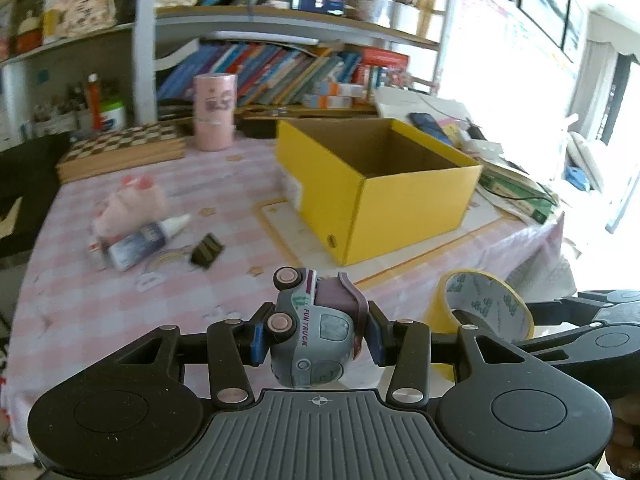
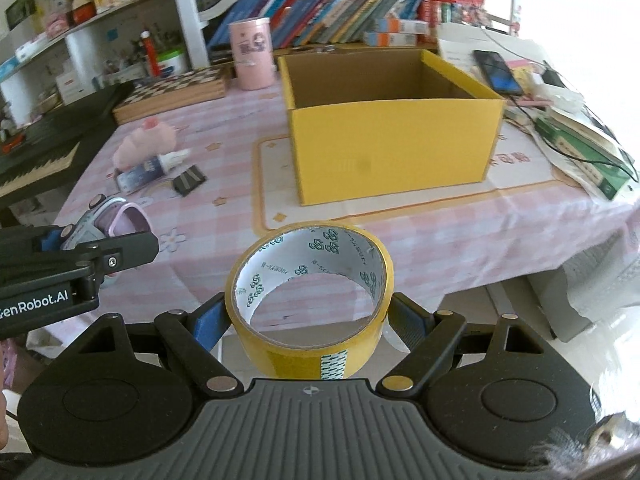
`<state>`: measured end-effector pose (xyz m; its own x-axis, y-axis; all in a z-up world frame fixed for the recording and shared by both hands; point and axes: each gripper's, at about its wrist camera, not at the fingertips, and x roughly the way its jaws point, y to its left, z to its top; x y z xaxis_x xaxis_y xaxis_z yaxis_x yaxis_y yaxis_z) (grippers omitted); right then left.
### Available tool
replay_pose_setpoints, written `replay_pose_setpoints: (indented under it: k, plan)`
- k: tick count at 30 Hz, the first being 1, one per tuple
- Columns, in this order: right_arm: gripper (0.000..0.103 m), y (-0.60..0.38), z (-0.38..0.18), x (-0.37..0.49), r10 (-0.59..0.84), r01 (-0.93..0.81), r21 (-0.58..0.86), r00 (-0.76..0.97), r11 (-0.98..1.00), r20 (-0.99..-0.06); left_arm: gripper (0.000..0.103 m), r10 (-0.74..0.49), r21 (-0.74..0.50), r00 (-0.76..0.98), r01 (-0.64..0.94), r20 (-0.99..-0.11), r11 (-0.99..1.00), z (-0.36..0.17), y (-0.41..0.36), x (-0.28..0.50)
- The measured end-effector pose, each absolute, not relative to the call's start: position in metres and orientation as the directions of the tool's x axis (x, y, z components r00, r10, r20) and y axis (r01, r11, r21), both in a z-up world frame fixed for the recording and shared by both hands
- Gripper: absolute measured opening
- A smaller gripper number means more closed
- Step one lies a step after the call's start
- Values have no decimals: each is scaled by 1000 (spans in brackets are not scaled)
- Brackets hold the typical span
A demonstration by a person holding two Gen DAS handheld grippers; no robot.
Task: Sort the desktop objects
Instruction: 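Carry the tape roll and toy truck over the yellow box with both grippers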
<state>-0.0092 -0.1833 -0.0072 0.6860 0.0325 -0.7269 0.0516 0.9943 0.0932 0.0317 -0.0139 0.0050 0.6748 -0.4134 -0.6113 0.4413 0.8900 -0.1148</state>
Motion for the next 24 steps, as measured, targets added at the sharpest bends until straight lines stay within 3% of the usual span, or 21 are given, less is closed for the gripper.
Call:
replay_pose_setpoints:
  k: [20,24]
  plan:
    - [83,-261,-9,15,10,131,128,663,983,-748,45,-449,-84,633,520,-631,850,3,-91,62]
    - [83,-279,-5,22,13,133,142,683,981,-730,45,-459,-63,659,531,-595,845,12,-106,67]
